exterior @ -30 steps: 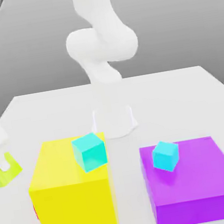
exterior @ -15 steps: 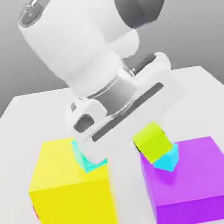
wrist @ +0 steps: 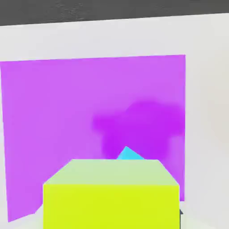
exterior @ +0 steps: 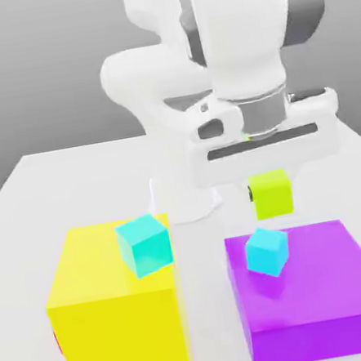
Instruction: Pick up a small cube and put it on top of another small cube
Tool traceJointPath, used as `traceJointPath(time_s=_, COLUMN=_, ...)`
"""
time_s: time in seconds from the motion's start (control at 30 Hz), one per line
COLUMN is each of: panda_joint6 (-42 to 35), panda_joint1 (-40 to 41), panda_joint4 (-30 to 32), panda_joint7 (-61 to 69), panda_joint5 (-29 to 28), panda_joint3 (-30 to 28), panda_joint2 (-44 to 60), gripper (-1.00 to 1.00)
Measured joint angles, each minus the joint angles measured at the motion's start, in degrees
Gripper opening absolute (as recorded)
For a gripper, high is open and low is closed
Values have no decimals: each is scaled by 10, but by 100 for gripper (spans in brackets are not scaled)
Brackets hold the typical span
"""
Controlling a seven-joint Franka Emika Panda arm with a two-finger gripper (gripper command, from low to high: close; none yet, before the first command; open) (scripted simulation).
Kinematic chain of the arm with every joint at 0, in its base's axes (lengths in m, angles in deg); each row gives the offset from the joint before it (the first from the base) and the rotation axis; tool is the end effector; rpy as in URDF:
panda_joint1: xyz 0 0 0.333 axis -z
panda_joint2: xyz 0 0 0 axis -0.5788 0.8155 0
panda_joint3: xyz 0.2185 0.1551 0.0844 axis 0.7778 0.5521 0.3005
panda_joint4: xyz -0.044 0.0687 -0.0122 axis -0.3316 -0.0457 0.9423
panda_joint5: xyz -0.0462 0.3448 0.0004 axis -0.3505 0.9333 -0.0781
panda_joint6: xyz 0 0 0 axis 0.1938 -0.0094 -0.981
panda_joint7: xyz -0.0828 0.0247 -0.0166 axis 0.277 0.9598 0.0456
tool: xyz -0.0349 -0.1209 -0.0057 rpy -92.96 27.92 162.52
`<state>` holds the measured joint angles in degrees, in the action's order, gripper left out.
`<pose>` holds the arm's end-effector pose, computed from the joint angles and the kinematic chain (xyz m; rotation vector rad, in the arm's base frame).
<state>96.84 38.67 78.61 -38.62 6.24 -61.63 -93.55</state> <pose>0.3470 0.0977 0.3106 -2.7918 1.3456 0.0850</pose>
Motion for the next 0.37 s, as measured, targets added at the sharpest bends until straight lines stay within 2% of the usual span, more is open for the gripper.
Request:
traceJointPath(time_s=0.1, panda_joint6=27, panda_joint1=-1, panda_joint4=27, panda_joint7=-43, panda_joint5=-14, panda_joint3=34, panda_joint2=-15, gripper=-100)
traceJointPath(time_s=0.23, panda_joint6=117, panda_joint1=9, panda_joint4=49, panda_joint7=-62, panda_joint5=-31, panda_joint3=57, panda_joint2=52, gripper=-100)
traceJointPath(time_s=0.27, panda_joint6=137, panda_joint1=12, panda_joint4=53, panda_joint7=-66, panda_joint5=-35, panda_joint3=61, panda_joint2=68, gripper=100)
traceJointPath(time_s=0.37, panda_joint6=137, panda_joint1=12, panda_joint4=53, panda_joint7=-66, panda_joint5=-35, panda_joint3=61, panda_joint2=68, gripper=100)
